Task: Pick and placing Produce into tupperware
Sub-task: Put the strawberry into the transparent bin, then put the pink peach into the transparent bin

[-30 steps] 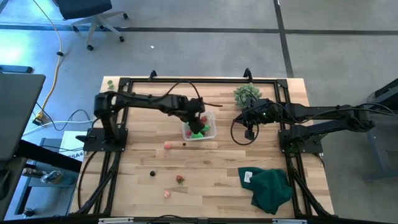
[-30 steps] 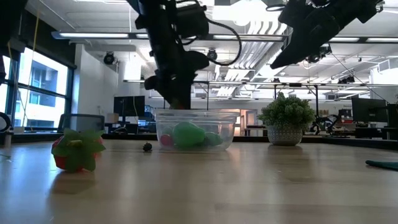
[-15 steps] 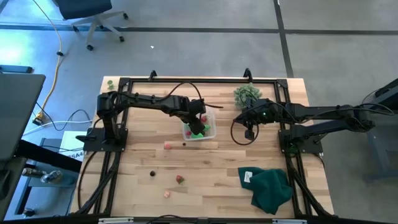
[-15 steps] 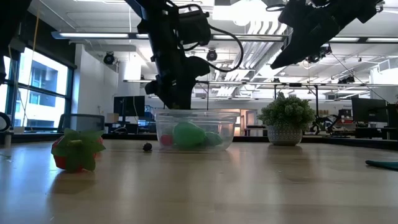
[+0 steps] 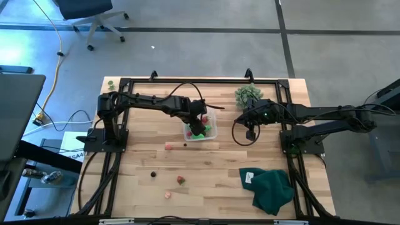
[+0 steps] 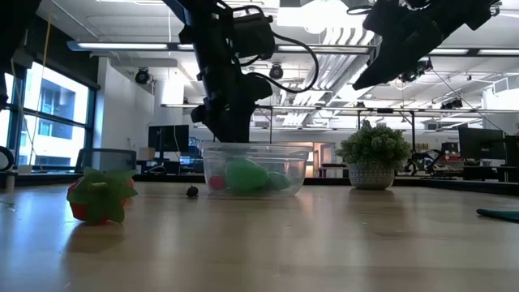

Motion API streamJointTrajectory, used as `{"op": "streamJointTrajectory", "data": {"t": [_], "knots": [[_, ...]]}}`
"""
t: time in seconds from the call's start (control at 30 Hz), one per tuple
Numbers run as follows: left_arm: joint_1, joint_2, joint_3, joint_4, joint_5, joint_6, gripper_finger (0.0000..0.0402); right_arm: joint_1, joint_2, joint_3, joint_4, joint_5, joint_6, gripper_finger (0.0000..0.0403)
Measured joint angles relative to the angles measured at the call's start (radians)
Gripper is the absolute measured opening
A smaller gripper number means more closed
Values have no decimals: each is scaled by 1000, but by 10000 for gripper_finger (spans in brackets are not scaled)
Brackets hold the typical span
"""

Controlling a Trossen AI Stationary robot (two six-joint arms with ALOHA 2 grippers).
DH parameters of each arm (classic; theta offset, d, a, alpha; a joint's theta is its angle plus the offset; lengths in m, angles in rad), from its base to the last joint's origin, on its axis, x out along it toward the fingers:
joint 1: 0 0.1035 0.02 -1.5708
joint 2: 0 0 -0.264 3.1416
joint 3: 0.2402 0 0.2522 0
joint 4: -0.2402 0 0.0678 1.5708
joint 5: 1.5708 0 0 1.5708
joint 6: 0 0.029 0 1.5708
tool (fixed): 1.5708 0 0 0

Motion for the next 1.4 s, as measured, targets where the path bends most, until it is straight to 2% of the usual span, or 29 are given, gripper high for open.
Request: {"op": "streamJointTrajectory", "data": {"t": [0.23, 0.47, 0.7, 0.87, 1.03, 1.23, 1.4], "knots": [[0, 0, 0, 5, 0, 14, 221, 0, 0, 0, 0, 0, 0, 2], [0, -16, -1, -8, 53, 57, 211, 0, 0, 0, 0, 0, 0, 2], [0, -71, -1, -34, 47, 73, 195, 0, 0, 0, 0, 0, 0, 2], [1, -128, -1, -138, -20, 82, 183, 0, 0, 0, 0, 0, 0, 2], [1, -226, -1, -286, -30, 82, 171, 0, 0, 0, 0, 0, 0, 2], [-1, -343, -1, -508, 29, 80, 162, 0, 0, 0, 0, 0, 0, 2], [-43, -350, -12, -597, 58, 15, 168, 0, 0, 0, 0, 0, 0, 2]]}}
